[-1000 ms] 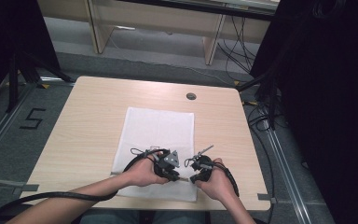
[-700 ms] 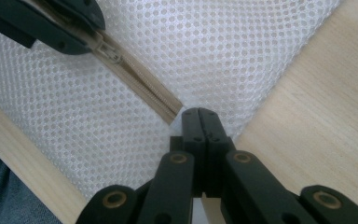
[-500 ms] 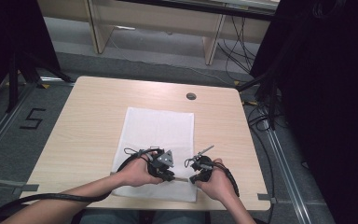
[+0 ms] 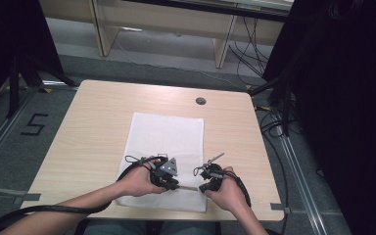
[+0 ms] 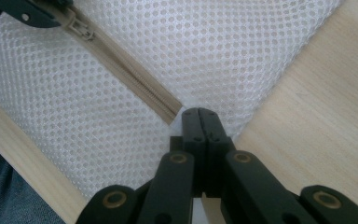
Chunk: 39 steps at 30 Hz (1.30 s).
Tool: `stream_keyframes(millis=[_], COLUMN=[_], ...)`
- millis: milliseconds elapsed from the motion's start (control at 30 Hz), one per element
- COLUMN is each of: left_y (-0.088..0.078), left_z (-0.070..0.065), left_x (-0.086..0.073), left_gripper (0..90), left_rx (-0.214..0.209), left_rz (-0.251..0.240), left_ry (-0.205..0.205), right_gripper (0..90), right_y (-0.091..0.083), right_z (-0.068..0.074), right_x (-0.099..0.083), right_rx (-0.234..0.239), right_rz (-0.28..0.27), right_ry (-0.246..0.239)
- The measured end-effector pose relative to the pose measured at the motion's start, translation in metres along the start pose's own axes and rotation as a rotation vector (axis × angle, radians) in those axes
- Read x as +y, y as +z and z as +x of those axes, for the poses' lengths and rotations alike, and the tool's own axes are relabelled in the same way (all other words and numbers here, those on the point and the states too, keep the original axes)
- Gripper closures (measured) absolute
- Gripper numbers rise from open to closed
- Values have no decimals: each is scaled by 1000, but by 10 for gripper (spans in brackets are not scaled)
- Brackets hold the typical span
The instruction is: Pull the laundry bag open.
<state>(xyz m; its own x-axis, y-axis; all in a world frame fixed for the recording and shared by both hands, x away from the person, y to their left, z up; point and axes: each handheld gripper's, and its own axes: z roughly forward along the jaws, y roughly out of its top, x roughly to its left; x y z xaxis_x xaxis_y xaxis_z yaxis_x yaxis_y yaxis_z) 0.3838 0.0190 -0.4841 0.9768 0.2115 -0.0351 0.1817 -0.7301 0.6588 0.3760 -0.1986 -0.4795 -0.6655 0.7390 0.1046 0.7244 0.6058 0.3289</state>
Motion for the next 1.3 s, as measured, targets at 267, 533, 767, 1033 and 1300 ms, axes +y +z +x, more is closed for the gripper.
stream_keyframes(millis=[267, 533, 767, 1033, 1300], left_y=[-4, -6, -9, -11, -19], left_z=[2, 2, 4, 4, 8], left_x=[-6, -7, -12, -15, -21], left_gripper=[818, 819, 818, 818, 818], left_rx=[3, 10, 9, 12, 13], left_rz=[1, 8, -3, -6, -13], left_ry=[-14, -6, -19, -27, -46], right_gripper=[900, 900, 900, 900, 900], right_y=[0, 0, 0, 0, 0], right_z=[0, 0, 0, 0, 0], right_x=[0, 0, 0, 0, 0], right_rx=[1, 0, -2, 1, -3], right_rz=[1, 0, 2, 2, 3], right_ry=[1, 4, 8, 5, 11])
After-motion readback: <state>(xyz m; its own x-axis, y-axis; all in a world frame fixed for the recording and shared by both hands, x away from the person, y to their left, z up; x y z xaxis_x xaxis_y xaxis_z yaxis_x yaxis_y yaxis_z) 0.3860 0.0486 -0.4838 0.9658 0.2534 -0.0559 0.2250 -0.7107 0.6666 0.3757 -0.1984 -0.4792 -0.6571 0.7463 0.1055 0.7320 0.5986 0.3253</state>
